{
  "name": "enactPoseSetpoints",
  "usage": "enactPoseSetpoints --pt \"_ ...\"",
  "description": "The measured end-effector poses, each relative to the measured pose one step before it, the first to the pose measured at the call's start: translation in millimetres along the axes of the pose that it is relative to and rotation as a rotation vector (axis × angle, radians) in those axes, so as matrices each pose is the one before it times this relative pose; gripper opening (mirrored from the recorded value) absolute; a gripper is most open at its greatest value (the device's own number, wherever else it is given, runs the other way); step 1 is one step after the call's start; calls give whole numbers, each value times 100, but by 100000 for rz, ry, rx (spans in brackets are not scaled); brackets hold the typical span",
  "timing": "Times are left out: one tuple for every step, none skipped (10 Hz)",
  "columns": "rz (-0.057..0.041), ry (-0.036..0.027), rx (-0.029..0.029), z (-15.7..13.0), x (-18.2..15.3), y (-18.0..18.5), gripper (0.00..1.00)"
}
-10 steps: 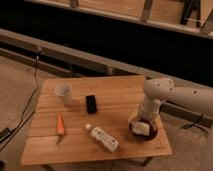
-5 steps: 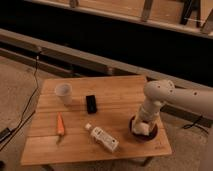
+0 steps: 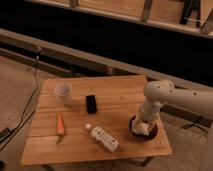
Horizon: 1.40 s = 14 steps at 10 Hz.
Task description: Wipe the white sponge on the table
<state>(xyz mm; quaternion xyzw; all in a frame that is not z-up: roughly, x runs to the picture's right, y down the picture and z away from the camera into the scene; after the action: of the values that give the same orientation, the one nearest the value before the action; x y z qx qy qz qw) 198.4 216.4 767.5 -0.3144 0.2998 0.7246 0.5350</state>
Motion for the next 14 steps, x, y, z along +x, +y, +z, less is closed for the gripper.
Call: enactPoseSetpoints --pt "-482 202 -174 88 -7 153 58" --pt "-529 101 -136 45 -21 173 58" --pt "-436 153 -90 80 -11 163 58" --pt "-350 62 -124 31 -17 148 58" --pt "-469 170 -49 93 -33 158 58" --pt "-760 179 -76 83 -42 283 58" --pt "-518 182 -59 78 -25 214 58" --pt "-594 286 -119 137 -31 255 58" --pt "-377 254 -70 116 -4 156 58" --pt "-451 380 -25 169 14 177 58" --pt "-497 759 171 310 77 157 58" --pt "-420 1050 418 371 160 79 58" --pt "-293 927 604 292 100 4 58" --pt "-348 800 914 184 6 -29 58"
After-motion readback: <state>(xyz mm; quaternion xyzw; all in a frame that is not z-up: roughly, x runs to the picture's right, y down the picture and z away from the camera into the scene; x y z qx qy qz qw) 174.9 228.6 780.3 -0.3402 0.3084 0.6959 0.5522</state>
